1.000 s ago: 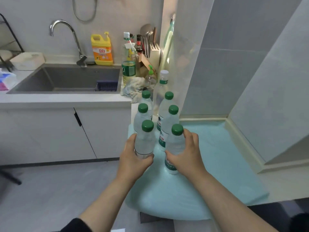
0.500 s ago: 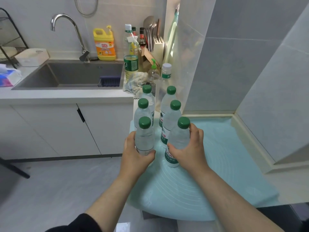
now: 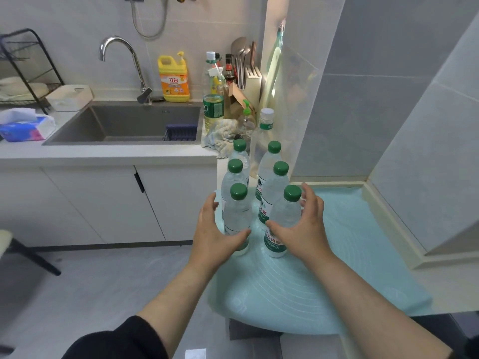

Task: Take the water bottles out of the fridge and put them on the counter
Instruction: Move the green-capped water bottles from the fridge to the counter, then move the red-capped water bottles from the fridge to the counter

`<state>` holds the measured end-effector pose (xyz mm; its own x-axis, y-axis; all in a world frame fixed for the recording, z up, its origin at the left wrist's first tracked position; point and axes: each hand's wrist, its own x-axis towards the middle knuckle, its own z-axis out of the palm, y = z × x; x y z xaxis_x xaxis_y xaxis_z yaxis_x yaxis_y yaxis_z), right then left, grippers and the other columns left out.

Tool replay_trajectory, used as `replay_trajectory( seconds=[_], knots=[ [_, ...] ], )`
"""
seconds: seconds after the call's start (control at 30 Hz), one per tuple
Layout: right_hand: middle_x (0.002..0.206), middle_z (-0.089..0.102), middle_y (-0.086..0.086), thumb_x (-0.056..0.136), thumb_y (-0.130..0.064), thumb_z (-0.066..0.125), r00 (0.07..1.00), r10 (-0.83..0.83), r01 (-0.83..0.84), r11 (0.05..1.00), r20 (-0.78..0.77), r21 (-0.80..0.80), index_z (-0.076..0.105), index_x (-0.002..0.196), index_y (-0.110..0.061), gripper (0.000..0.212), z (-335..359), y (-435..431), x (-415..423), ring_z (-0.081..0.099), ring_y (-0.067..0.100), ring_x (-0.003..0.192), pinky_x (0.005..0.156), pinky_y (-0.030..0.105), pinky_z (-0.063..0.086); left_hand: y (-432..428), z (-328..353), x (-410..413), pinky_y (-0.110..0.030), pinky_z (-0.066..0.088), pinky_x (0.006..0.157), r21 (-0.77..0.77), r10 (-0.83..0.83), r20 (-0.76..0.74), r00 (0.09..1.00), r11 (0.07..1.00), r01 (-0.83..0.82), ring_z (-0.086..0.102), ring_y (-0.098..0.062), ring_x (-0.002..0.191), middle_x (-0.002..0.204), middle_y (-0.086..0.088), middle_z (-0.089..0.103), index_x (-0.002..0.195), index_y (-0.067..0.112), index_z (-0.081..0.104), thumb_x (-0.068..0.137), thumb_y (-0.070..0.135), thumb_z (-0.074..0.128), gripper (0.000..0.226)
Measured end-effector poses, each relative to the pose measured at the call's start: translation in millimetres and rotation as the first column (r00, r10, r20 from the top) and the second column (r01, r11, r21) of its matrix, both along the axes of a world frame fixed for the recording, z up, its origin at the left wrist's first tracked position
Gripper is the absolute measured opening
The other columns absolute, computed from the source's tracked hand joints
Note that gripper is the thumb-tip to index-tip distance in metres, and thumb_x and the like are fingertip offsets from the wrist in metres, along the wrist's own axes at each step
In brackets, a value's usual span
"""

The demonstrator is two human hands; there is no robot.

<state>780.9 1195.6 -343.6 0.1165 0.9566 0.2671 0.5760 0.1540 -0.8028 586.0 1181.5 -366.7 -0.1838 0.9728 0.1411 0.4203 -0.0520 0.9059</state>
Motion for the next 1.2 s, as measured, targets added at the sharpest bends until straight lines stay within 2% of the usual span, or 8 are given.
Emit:
replay_trajectory(
  seconds=[0.13, 0.27, 0.53, 0.6, 0.7, 0.77, 0.93, 1.2],
  knots=[
    [0.151, 0.025, 0.002, 0.076, -0.034, 0.08, 0.999, -0.008, -0.001, 0.982, 0.047, 0.189, 0.018, 0.151, -0.019, 0.098, 74, -13, -7, 0.027, 0.009, 0.135, 0.103, 0.017, 0.022, -9, 81, -38, -0.033, 0.022, 0.116, 0.238, 0.013, -0.176, 0.984, 0.971, 0.029, 0.021, -0.014, 0.147, 0.159, 0.006, 0.023, 0.155, 0.023, 0.016, 0.071, 0.057, 0.071, 0.106],
    [0.156, 0.019, 0.009, 0.074, -0.05, 0.072, 0.992, 0.048, -0.096, 0.895, 0.12, 0.436, 0.019, 0.149, -0.021, 0.096, 165, -40, -33, 0.018, 0.01, 0.142, 0.105, -0.001, 0.007, -39, 185, -81, -0.038, 0.015, 0.119, 0.53, 0.097, -0.283, 0.954, 0.845, 0.072, 0.009, -0.02, 0.152, 0.16, 0.008, 0.011, 0.153, 0.024, 0.014, 0.075, 0.059, 0.06, 0.097],
    [0.154, 0.025, 0.014, 0.075, -0.052, 0.062, 0.96, 0.27, -0.252, 0.738, 0.069, 0.626, 0.027, 0.147, -0.013, 0.089, 278, -93, -91, 0.022, 0.022, 0.145, 0.114, 0.015, 0.015, -145, 317, -131, -0.061, 0.031, 0.111, 0.72, 0.324, -0.253, 0.912, 0.692, -0.046, 0.022, -0.027, 0.149, 0.159, 0.0, 0.023, 0.151, 0.029, 0.017, 0.079, 0.058, 0.059, 0.088],
    [0.154, 0.027, 0.014, 0.075, -0.052, 0.061, 0.935, 0.348, -0.306, 0.692, 0.07, 0.654, 0.028, 0.146, -0.014, 0.087, 299, -105, -107, 0.023, 0.024, 0.145, 0.116, 0.024, 0.019, -174, 340, -140, -0.061, 0.03, 0.111, 0.768, 0.408, -0.267, 0.873, 0.637, -0.063, 0.026, -0.031, 0.147, 0.158, -0.008, 0.029, 0.149, 0.021, 0.024, 0.083, 0.063, 0.056, 0.085],
    [0.15, 0.032, 0.021, 0.077, -0.049, 0.062, 0.885, 0.459, -0.368, 0.582, 0.081, 0.726, 0.029, 0.144, -0.012, 0.083, 330, -132, -138, 0.025, 0.024, 0.143, 0.114, 0.015, 0.016, -226, 370, -153, -0.052, 0.026, 0.116, 0.826, 0.533, -0.295, 0.793, 0.559, -0.069, 0.022, -0.018, 0.149, 0.156, -0.004, 0.03, 0.148, 0.02, 0.029, 0.083, 0.055, 0.058, 0.079],
    [0.148, 0.033, 0.022, 0.078, -0.046, 0.062, 0.827, 0.556, -0.408, 0.5, 0.078, 0.764, 0.03, 0.143, -0.011, 0.08, 351, -158, -161, 0.029, 0.028, 0.14, 0.113, 0.017, 0.02, -267, 390, -162, -0.055, 0.027, 0.115, 0.851, 0.597, -0.307, 0.742, 0.521, -0.067, 0.023, -0.023, 0.149, 0.156, -0.006, 0.03, 0.148, 0.016, 0.029, 0.087, 0.06, 0.054, 0.079],
    [0.145, 0.036, 0.014, 0.081, -0.049, 0.062, 0.634, 0.768, -0.456, 0.274, 0.092, 0.847, 0.036, 0.14, -0.003, 0.079, 391, -234, -231, 0.037, 0.03, 0.137, 0.106, 0.052, 0.039, -389, 439, -183, -0.061, 0.027, 0.112, 0.919, 0.772, -0.308, 0.557, 0.392, -0.036, 0.031, -0.034, 0.144, 0.152, -0.004, 0.036, 0.142, 0.009, 0.032, 0.095, 0.064, 0.038, 0.073],
    [0.144, 0.038, 0.012, 0.087, -0.056, 0.055, 0.256, 0.957, -0.425, -0.018, 0.139, 0.905, 0.036, 0.139, -0.007, 0.075, 427, -406, -341, 0.038, 0.029, 0.137, 0.108, 0.045, 0.039, -607, 471, -204, -0.045, 0.026, 0.117, 0.958, 0.958, -0.248, 0.144, 0.264, -0.108, 0.031, -0.016, 0.144, 0.149, -0.003, 0.037, 0.143, 0.015, 0.032, 0.095, 0.065, 0.036, 0.069]
  ],
)
